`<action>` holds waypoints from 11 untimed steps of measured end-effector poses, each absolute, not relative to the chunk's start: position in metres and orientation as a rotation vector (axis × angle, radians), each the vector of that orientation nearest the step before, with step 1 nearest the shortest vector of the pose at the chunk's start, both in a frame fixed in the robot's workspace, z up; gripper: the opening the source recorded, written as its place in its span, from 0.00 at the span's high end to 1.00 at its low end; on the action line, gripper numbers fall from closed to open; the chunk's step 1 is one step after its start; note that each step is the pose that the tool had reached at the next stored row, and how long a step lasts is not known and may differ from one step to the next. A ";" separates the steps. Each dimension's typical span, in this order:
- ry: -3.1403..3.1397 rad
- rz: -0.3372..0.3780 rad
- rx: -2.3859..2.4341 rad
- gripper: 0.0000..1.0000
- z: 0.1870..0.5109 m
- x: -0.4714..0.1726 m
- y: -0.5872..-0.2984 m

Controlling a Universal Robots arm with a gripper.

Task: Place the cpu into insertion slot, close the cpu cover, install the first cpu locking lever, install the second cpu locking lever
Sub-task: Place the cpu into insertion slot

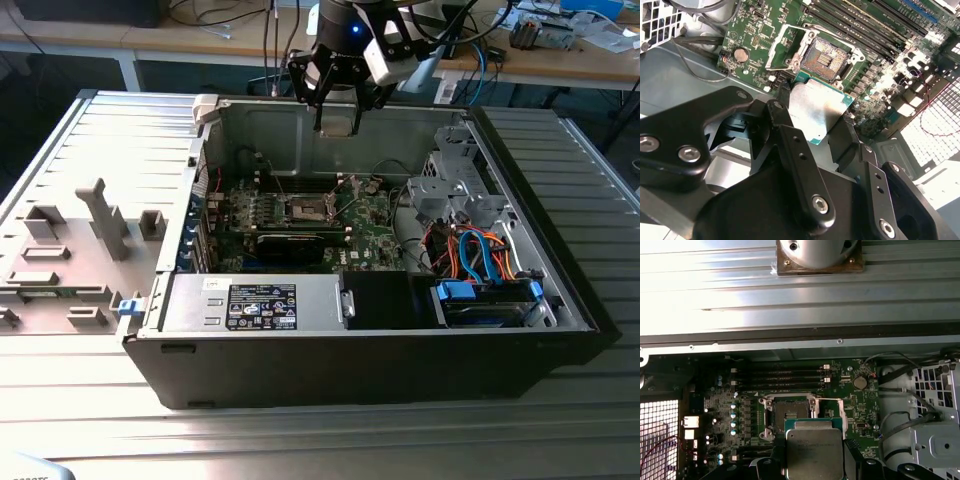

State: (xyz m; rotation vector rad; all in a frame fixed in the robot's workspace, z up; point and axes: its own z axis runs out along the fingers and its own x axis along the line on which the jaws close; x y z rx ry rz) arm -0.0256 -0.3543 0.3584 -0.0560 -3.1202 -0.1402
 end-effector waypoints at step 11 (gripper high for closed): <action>-3.120 -0.140 -0.070 0.45 0.358 -0.026 -0.354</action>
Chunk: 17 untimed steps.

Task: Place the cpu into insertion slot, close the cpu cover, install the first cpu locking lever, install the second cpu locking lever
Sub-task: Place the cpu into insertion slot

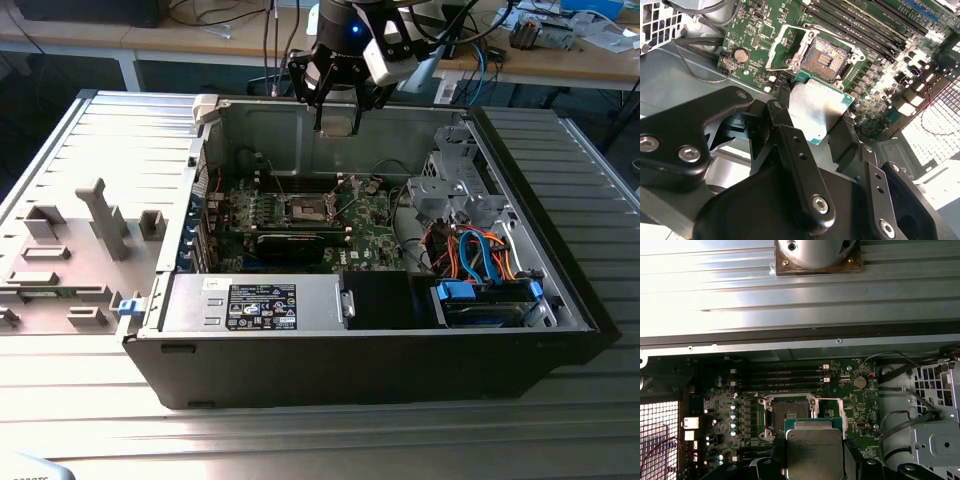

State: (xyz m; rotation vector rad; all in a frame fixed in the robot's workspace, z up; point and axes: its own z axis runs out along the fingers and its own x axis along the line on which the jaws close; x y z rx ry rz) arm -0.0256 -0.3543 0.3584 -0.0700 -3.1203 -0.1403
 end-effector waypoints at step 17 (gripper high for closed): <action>-3.120 -0.141 -0.149 0.45 0.358 -0.026 -0.354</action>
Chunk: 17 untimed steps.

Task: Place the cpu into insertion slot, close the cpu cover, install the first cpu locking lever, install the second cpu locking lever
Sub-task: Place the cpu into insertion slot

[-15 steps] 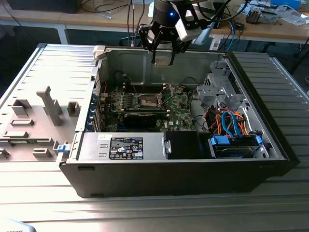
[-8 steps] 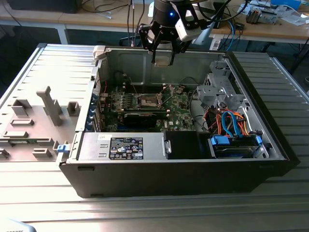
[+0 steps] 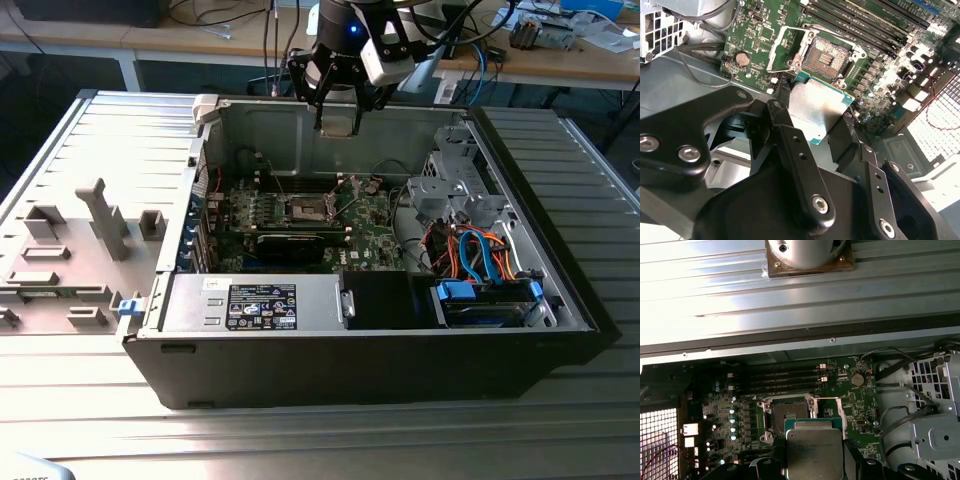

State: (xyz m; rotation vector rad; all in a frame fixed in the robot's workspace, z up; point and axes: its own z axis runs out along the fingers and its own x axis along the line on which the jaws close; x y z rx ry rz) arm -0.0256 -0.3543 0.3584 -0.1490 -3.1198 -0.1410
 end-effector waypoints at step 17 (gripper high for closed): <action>-3.119 -0.141 -0.167 0.45 0.358 -0.026 -0.354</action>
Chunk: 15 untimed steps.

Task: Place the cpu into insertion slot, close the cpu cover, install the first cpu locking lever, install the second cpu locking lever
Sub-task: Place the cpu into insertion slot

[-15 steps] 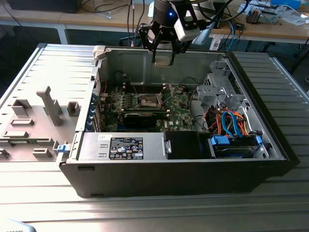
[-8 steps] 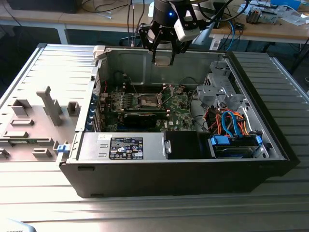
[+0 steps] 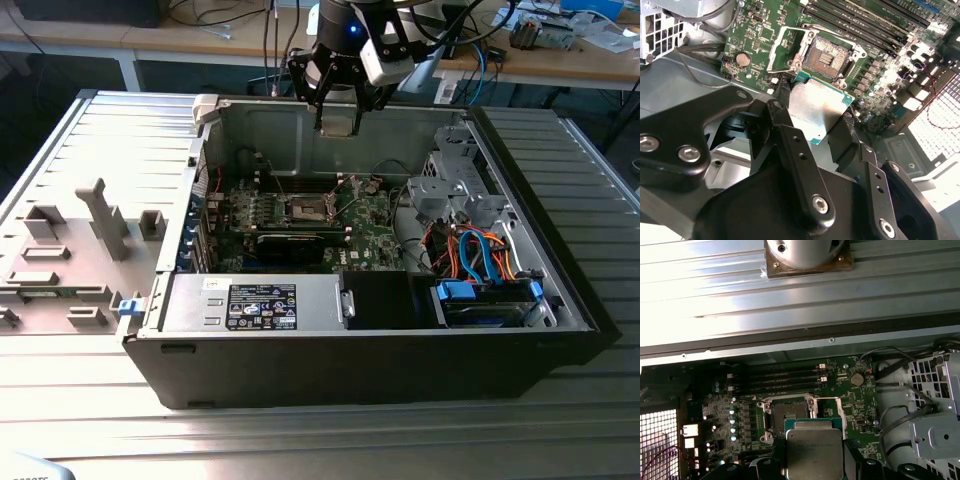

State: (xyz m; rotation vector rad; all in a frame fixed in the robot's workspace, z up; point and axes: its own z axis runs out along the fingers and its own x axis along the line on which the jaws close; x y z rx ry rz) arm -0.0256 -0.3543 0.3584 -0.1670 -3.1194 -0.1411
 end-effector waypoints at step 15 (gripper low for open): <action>-3.118 -0.141 -0.216 0.45 0.358 -0.026 -0.354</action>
